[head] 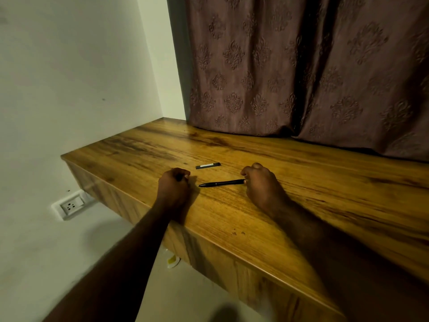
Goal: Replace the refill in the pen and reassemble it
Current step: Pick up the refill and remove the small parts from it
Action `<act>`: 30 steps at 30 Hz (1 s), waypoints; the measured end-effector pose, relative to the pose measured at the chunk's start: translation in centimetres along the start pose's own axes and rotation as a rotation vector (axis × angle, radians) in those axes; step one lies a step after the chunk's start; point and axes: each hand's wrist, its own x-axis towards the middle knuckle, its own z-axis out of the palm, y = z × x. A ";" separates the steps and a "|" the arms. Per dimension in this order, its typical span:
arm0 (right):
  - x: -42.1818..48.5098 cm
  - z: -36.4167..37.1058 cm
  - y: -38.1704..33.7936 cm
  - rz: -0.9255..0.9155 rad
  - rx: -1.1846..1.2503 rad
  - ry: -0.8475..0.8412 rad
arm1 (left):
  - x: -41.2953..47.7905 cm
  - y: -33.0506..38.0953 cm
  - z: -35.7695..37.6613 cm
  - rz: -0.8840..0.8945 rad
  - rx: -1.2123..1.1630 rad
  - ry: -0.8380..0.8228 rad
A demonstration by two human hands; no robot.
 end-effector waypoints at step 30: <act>-1.4 0.3 -0.5 -0.279 0.229 -0.095 | 3.5 -0.2 0.9 0.124 0.172 0.055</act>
